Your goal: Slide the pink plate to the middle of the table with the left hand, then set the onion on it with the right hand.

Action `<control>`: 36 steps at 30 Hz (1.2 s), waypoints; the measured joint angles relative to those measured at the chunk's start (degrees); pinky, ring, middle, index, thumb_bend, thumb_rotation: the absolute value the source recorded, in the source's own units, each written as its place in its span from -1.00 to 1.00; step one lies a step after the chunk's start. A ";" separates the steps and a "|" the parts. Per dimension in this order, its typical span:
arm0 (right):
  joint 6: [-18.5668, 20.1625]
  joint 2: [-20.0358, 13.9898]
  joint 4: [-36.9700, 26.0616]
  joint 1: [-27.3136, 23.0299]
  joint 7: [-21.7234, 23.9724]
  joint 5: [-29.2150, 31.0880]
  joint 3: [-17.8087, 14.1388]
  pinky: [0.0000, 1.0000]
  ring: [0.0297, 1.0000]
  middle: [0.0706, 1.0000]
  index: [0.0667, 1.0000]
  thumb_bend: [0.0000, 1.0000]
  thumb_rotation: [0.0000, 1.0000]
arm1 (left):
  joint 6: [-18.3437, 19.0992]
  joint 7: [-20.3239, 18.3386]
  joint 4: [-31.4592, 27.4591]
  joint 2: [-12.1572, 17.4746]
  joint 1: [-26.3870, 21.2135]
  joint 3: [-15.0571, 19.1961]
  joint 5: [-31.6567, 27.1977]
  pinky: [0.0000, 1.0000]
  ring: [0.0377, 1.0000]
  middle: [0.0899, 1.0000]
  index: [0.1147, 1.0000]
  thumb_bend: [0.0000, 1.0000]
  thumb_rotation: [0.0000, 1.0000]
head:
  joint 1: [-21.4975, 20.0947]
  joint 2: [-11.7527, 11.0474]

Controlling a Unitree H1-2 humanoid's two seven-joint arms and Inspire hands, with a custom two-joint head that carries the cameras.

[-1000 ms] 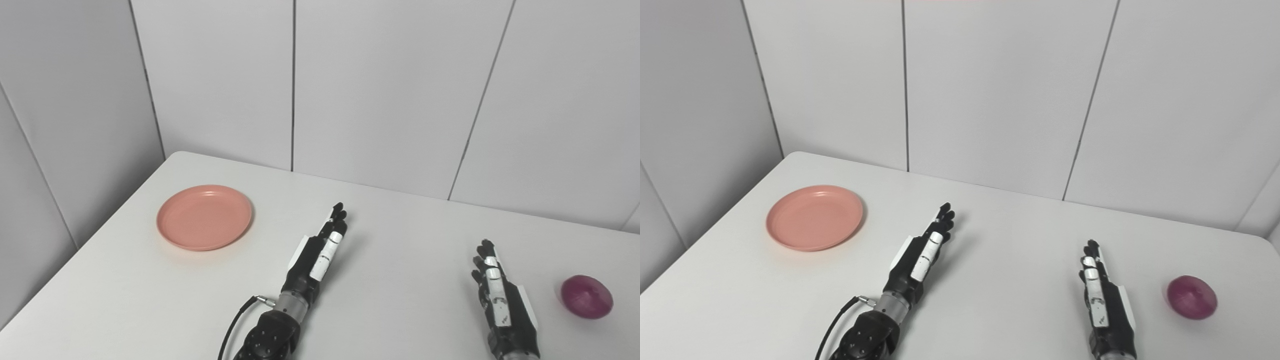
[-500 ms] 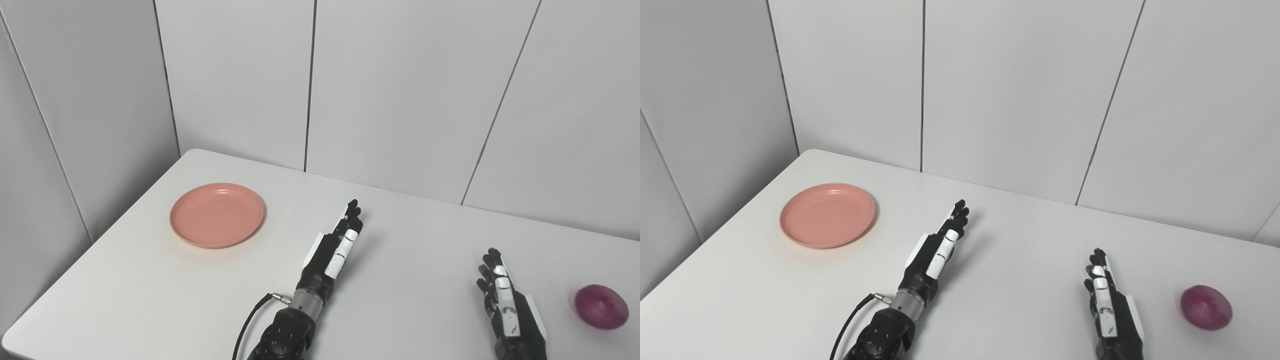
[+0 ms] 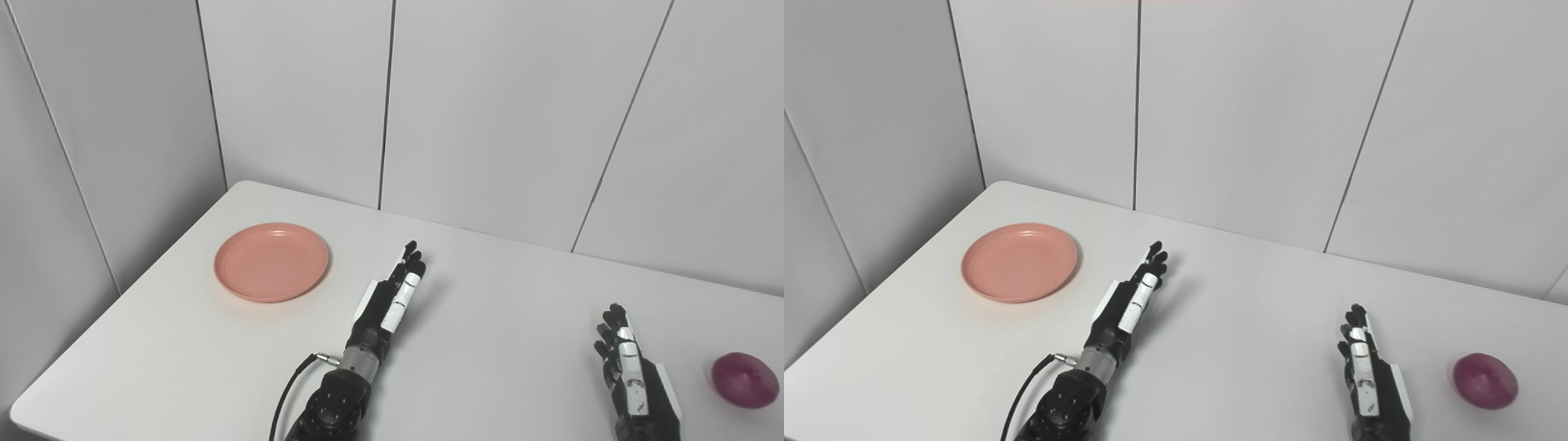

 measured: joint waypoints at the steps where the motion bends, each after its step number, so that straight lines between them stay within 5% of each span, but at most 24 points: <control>1: 0.00 0.09 0.00 0.00 -0.01 0.00 0.00 1.00 1.00 1.00 1.00 -0.18 1.00 | 0.00 -0.31 -0.11 0.48 -0.02 0.19 -0.64 0.98 0.99 1.00 0.99 0.23 1.00 | -0.09 0.00; 36: 0.01 0.64 -0.52 0.22 -0.20 -0.42 0.05 1.00 1.00 1.00 1.00 -0.25 1.00 | 0.05 -0.80 -7.24 8.56 -2.76 7.11 -4.36 0.90 0.90 0.91 0.91 0.32 1.00 | 0.79 -1.76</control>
